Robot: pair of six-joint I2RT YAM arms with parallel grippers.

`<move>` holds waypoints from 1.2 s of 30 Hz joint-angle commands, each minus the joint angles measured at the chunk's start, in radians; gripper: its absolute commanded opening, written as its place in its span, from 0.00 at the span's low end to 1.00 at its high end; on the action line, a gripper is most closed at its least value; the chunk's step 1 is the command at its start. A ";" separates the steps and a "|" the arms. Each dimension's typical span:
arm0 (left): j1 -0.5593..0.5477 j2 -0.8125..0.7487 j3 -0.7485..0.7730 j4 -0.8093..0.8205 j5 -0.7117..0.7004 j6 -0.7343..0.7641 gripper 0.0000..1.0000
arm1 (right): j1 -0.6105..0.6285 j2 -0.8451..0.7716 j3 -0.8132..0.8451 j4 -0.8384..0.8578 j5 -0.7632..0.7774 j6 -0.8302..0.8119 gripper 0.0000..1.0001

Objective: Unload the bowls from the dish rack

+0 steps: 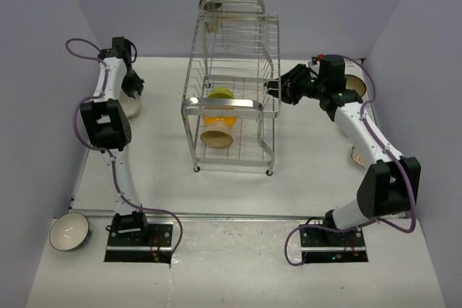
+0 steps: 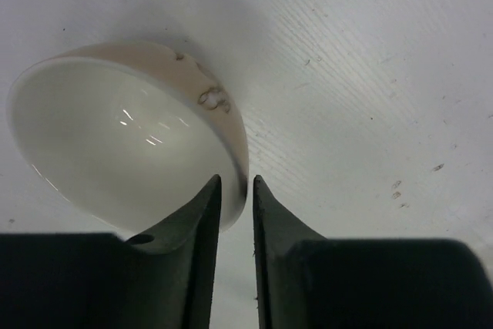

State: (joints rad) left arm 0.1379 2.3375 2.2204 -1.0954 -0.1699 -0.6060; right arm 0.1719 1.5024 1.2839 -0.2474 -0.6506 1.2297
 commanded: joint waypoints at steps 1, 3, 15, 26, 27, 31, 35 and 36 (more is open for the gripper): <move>0.000 -0.046 0.004 0.029 0.010 -0.006 0.29 | -0.002 -0.034 -0.018 0.017 -0.032 -0.019 0.34; 0.000 -0.067 0.001 0.046 0.030 -0.015 0.38 | -0.002 -0.037 -0.035 0.025 -0.040 -0.019 0.34; -0.001 -0.130 0.105 0.127 0.197 -0.101 0.49 | -0.002 -0.064 -0.063 -0.003 -0.029 -0.053 0.34; -0.067 -0.420 -0.233 0.354 0.544 -0.346 0.49 | 0.011 -0.056 -0.215 0.201 -0.167 0.114 0.44; -0.076 -0.475 -0.275 0.420 0.573 -0.374 0.49 | 0.015 -0.054 -0.231 0.221 -0.165 0.152 0.44; -0.115 -0.615 -0.499 0.636 0.679 -0.559 0.49 | 0.044 -0.031 -0.262 0.476 -0.136 0.293 0.49; -0.127 -0.724 -0.698 0.798 0.713 -0.804 0.49 | 0.103 0.031 -0.284 0.730 -0.098 0.533 0.51; -0.127 -0.757 -0.732 0.868 0.718 -0.849 0.49 | 0.113 0.053 -0.290 0.811 -0.099 0.586 0.51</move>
State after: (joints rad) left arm 0.0048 1.6554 1.5707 -0.4557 0.4656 -1.2270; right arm 0.2501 1.5059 1.0138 0.2543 -0.7509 1.5856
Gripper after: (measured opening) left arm 0.490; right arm 0.509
